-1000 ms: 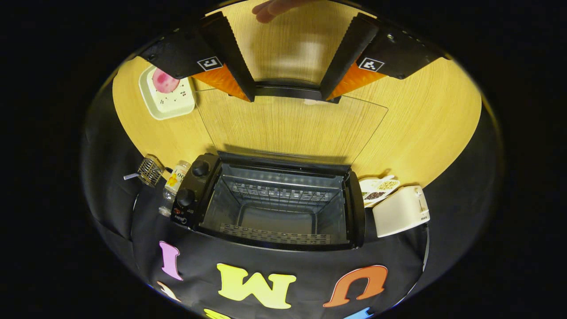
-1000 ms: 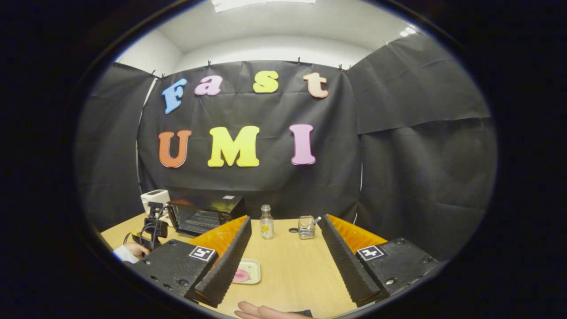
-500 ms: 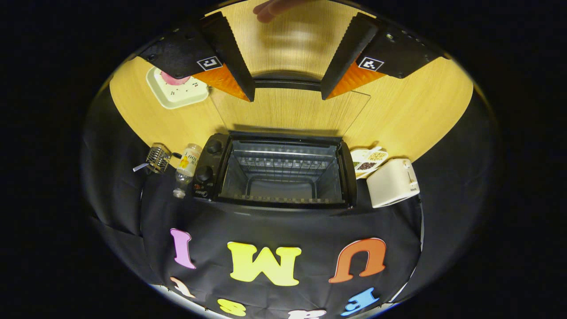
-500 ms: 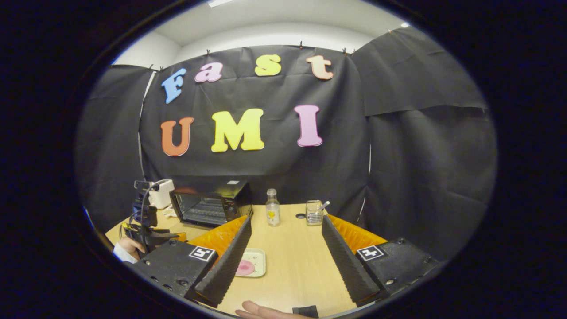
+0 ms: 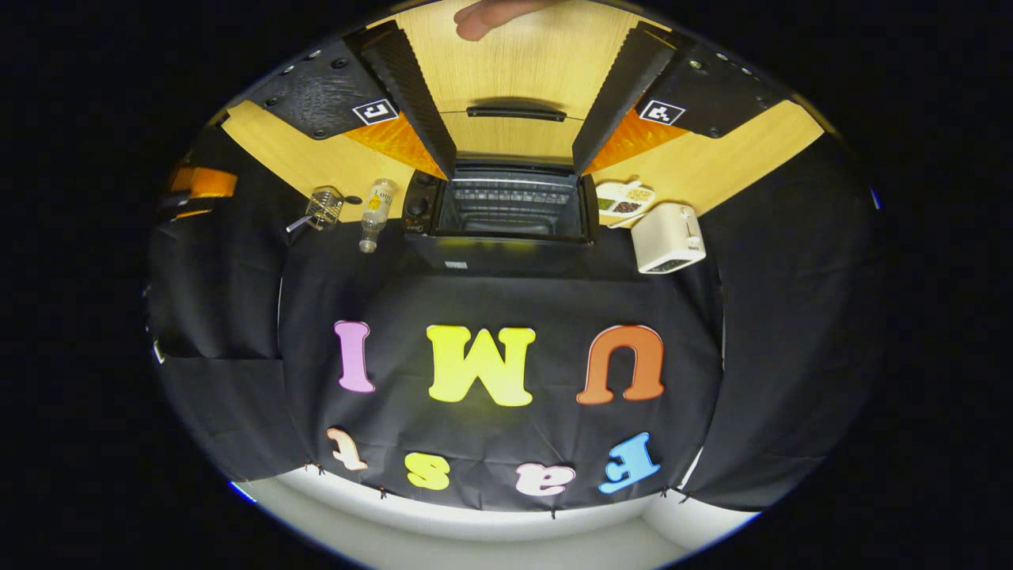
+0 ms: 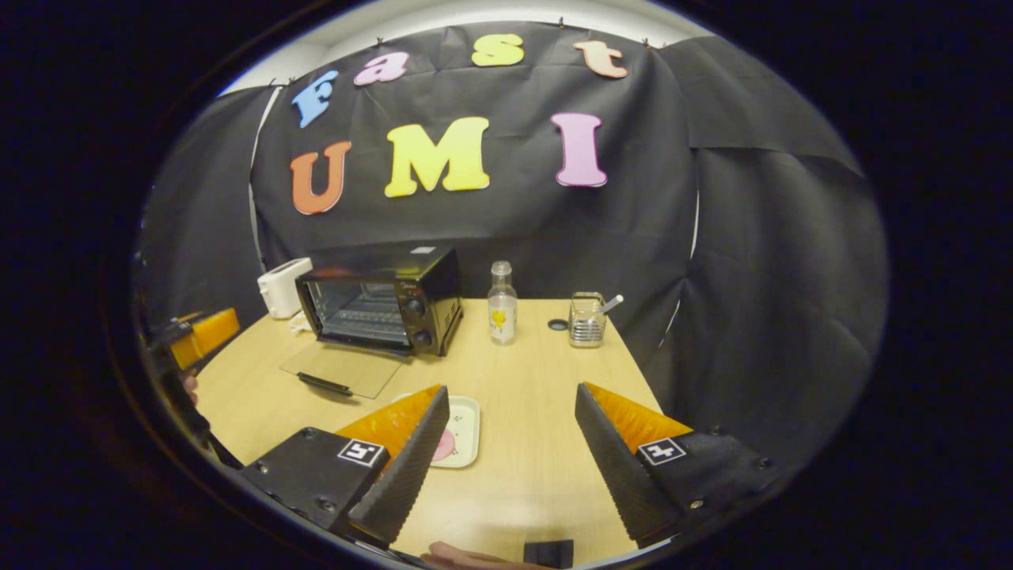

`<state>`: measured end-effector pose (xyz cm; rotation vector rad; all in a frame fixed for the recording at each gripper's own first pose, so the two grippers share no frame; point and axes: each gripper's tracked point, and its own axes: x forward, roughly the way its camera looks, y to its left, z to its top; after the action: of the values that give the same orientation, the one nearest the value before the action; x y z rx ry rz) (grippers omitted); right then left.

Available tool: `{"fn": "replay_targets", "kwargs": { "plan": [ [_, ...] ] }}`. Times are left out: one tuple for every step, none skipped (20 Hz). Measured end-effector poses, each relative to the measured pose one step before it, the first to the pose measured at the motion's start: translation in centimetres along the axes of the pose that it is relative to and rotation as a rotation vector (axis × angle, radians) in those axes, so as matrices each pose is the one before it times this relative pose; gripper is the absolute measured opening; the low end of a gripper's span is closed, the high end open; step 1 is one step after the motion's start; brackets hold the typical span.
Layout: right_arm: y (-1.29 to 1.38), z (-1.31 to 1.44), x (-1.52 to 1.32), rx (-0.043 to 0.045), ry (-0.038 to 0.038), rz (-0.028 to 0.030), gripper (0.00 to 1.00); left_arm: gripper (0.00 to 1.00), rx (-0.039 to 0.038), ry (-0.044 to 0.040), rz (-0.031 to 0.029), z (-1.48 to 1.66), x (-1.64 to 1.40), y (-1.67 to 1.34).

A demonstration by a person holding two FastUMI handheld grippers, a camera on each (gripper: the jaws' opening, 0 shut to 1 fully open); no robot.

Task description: Open the electric oven with the left hand, put the food in, and close the electric oven.

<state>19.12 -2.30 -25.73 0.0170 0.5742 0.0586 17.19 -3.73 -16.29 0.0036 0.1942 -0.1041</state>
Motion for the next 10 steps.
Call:
{"fn": "replay_targets", "kwargs": {
  "plan": [
    [0.100, -0.429, 1.017, -0.01395, 0.01910, -0.00085, 1.00, 0.94, 0.00273, -0.01999, 0.01165, 0.592, -0.764, 0.324],
    [0.109, -0.584, 1.017, -0.01261, 0.01911, -0.00209, 1.00, 0.94, 0.00414, -0.01950, 0.00694, 0.733, -0.874, 0.334],
    [0.069, -0.348, 1.138, -0.00726, 0.01614, 0.00013, 0.98, 0.94, 0.00243, -0.01331, 0.00374, 0.467, -0.851, 0.125],
    [0.004, -0.520, 1.130, -0.00094, 0.02245, 0.00023, 1.00, 0.95, -0.00132, -0.01249, 0.00448, 0.446, -0.707, 0.219],
    [0.133, -0.440, 1.183, 0.00284, 0.02639, 0.00610, 1.00, 0.95, -0.00160, -0.01279, 0.00243, 0.467, -0.849, 0.208],
    [0.297, -0.587, 1.187, 0.00451, 0.02403, 0.01143, 1.00, 0.95, -0.00315, -0.01297, -0.00143, 0.476, -0.653, 0.136],
    [0.148, -0.536, 1.218, 0.00474, 0.02383, 0.00698, 1.00, 0.95, -0.00304, -0.00720, 0.00213, 0.229, -0.521, 0.117],
    [-0.127, -0.612, 1.265, 0.00624, 0.02569, -0.00342, 0.98, 0.95, -0.00305, -0.00977, 0.00544, 0.289, -0.514, 0.267],
    [-0.172, -0.522, 1.278, 0.00772, 0.02461, -0.00276, 0.96, 0.95, 0.00251, -0.00931, 0.00240, 0.344, -0.447, 0.189],
    [0.067, -0.603, 1.339, 0.01226, 0.02280, 0.00149, 0.94, 0.94, 0.00391, -0.00601, 0.00510, 0.312, -0.380, 0.257]
  ]
}}
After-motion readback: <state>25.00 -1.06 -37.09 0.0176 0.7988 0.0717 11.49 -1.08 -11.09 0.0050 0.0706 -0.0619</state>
